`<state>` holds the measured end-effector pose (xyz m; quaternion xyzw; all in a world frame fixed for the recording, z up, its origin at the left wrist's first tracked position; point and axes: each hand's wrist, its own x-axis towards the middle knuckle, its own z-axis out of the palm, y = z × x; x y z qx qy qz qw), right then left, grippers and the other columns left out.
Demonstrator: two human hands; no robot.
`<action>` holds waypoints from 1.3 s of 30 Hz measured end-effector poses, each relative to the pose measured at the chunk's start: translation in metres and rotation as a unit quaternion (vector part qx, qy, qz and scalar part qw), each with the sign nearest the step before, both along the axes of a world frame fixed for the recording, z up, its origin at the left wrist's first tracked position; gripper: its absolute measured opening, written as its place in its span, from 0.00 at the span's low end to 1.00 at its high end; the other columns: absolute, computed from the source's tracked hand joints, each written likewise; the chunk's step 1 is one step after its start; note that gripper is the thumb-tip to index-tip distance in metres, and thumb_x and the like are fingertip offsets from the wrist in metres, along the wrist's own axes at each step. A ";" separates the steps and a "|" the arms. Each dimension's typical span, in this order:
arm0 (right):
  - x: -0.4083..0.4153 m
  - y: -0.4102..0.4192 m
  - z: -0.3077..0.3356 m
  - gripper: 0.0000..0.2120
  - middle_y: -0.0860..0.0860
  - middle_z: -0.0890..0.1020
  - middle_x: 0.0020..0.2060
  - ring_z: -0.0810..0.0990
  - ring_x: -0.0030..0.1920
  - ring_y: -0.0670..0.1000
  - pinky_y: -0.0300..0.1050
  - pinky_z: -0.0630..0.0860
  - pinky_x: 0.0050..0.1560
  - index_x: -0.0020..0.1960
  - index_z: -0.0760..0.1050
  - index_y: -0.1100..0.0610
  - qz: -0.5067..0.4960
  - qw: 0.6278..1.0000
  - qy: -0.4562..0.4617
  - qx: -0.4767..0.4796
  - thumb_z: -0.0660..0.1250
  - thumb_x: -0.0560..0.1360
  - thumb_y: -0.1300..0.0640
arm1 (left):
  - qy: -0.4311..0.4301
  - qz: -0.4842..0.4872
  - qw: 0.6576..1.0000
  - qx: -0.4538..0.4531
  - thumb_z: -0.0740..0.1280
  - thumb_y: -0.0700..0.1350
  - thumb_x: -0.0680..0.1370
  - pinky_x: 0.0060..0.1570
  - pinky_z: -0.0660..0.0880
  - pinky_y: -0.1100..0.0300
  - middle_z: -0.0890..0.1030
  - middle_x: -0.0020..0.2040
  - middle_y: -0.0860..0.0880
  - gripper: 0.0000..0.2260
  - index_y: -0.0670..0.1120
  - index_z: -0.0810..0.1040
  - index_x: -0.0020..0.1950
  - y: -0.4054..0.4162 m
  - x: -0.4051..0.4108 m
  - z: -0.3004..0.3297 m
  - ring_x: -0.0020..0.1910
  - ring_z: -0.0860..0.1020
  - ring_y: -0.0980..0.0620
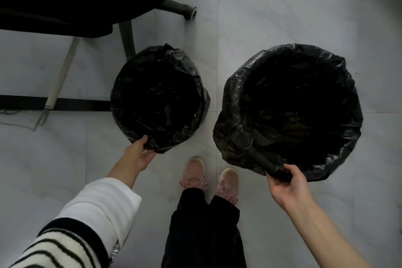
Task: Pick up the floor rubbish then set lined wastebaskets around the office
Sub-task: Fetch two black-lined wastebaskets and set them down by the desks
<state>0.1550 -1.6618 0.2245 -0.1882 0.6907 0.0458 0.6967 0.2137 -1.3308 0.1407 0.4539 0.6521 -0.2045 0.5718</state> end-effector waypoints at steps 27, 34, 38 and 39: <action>0.111 -0.136 0.393 0.04 0.56 0.74 0.37 0.77 0.37 0.52 0.47 0.80 0.33 0.41 0.69 0.62 0.243 0.950 -0.064 -0.184 0.64 0.72 0.68 | -0.290 -0.312 0.904 -0.041 0.61 0.36 0.76 0.36 0.76 0.59 0.78 0.55 0.44 0.18 0.46 0.67 0.65 -0.267 0.117 0.468 0.49 0.79 0.48; 0.239 -0.177 0.436 0.04 0.55 0.76 0.38 0.77 0.39 0.51 0.45 0.78 0.36 0.40 0.70 0.61 0.323 0.904 -0.110 -0.256 0.65 0.71 0.65 | -0.318 -0.232 0.918 -0.047 0.61 0.34 0.76 0.42 0.78 0.55 0.79 0.51 0.44 0.17 0.44 0.70 0.63 -0.299 0.221 0.502 0.49 0.79 0.46; 0.321 -0.198 0.442 0.03 0.55 0.76 0.36 0.76 0.36 0.51 0.45 0.77 0.35 0.40 0.70 0.60 0.345 0.896 -0.106 -0.261 0.64 0.71 0.65 | -0.311 -0.216 0.925 -0.041 0.61 0.34 0.75 0.41 0.79 0.55 0.79 0.57 0.41 0.18 0.42 0.69 0.65 -0.321 0.300 0.503 0.53 0.79 0.42; 0.347 -0.204 0.443 0.03 0.54 0.75 0.35 0.76 0.36 0.51 0.45 0.78 0.36 0.40 0.69 0.60 0.347 0.895 -0.107 -0.259 0.63 0.71 0.65 | -0.309 -0.213 0.926 -0.044 0.61 0.35 0.75 0.40 0.78 0.56 0.79 0.57 0.41 0.18 0.42 0.70 0.64 -0.328 0.324 0.504 0.53 0.79 0.42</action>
